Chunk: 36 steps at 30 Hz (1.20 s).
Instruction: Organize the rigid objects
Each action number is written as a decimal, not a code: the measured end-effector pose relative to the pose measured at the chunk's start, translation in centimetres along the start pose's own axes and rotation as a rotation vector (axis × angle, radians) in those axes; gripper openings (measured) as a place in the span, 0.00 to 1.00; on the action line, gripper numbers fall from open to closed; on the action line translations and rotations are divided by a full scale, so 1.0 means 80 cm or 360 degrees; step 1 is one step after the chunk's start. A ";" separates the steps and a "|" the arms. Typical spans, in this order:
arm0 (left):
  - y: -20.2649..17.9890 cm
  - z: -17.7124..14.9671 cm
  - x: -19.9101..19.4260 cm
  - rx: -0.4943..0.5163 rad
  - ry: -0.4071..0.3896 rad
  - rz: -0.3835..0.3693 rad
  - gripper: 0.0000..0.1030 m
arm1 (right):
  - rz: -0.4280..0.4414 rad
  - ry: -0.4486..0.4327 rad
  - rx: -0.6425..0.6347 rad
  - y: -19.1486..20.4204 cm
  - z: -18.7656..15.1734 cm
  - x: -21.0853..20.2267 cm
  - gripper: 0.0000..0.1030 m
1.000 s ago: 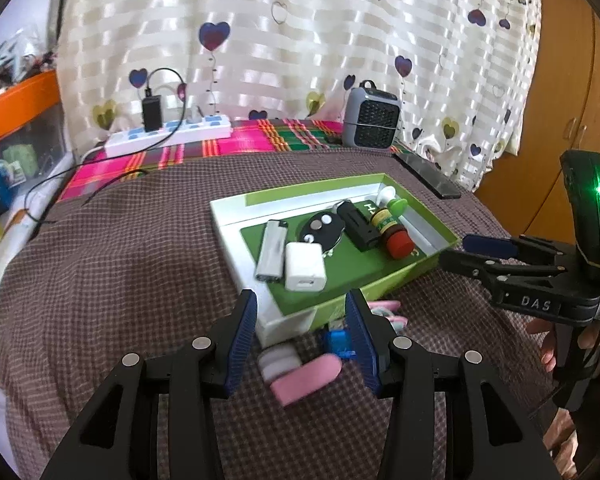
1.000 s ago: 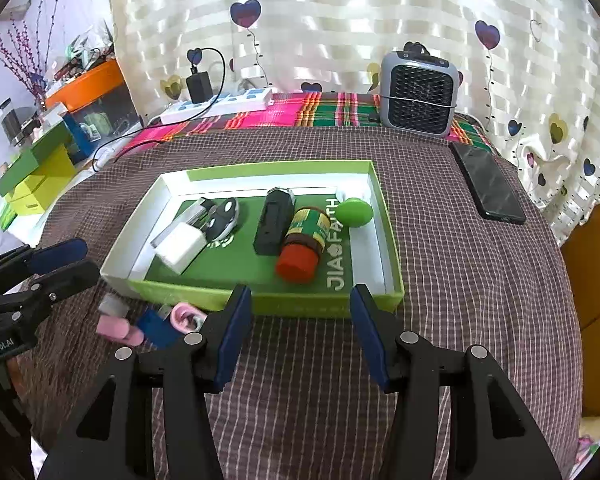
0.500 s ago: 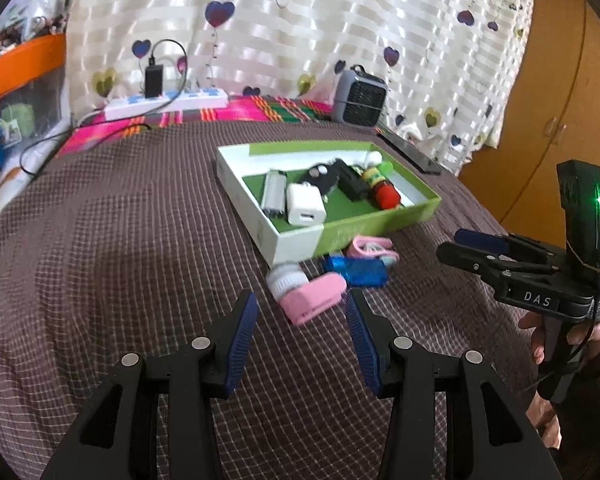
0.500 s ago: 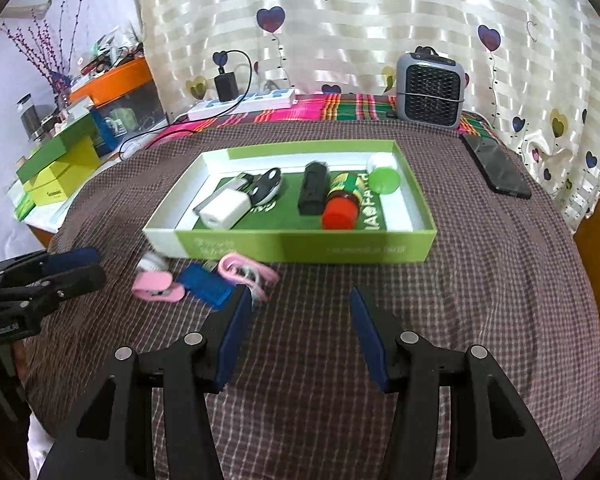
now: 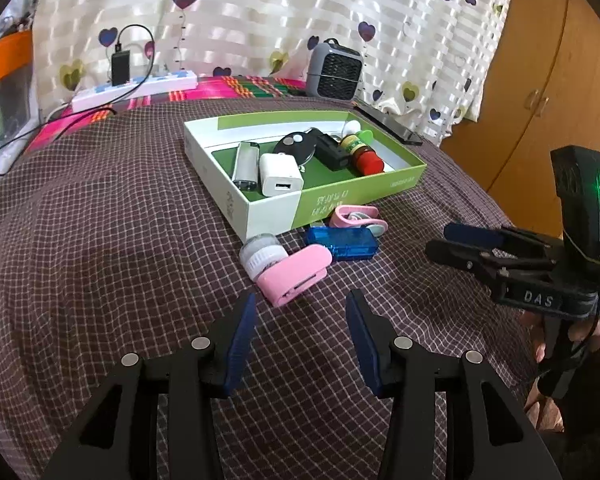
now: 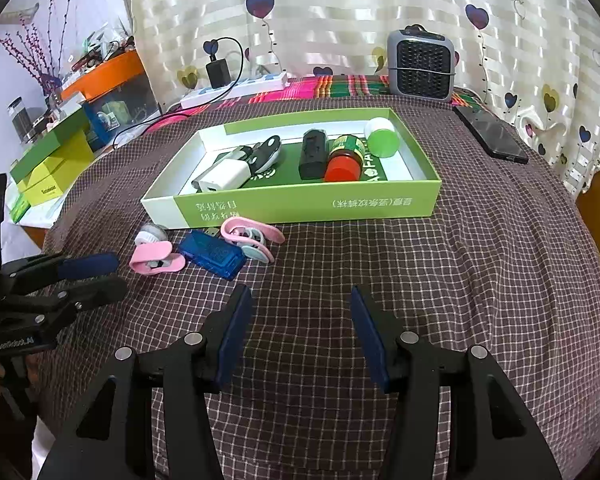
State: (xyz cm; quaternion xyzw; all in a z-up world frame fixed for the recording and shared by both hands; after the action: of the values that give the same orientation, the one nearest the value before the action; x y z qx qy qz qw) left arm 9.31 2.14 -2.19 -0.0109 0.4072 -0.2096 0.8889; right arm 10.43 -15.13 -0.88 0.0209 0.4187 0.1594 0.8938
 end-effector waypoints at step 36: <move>-0.057 0.009 0.020 0.0254 0.0053 -0.0008 0.44 | 0.0172 0.0076 -0.0312 0.010 0.038 0.056 0.51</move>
State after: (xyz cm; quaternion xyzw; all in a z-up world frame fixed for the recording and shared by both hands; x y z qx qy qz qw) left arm 9.13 -2.72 -2.00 0.0625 0.4040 -0.2439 0.8794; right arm 15.16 -12.70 -2.09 -0.0478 0.4207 0.2478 0.8714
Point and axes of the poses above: each gripper's, at about its wrist camera, not at the fingertips, and x roughly the way its jaws point, y to its left, z to its top, the point moved 6 cm from there along x, roughly the way its jaws point, and after that the axes turned 3 degrees about z, right-handed, at the moved point
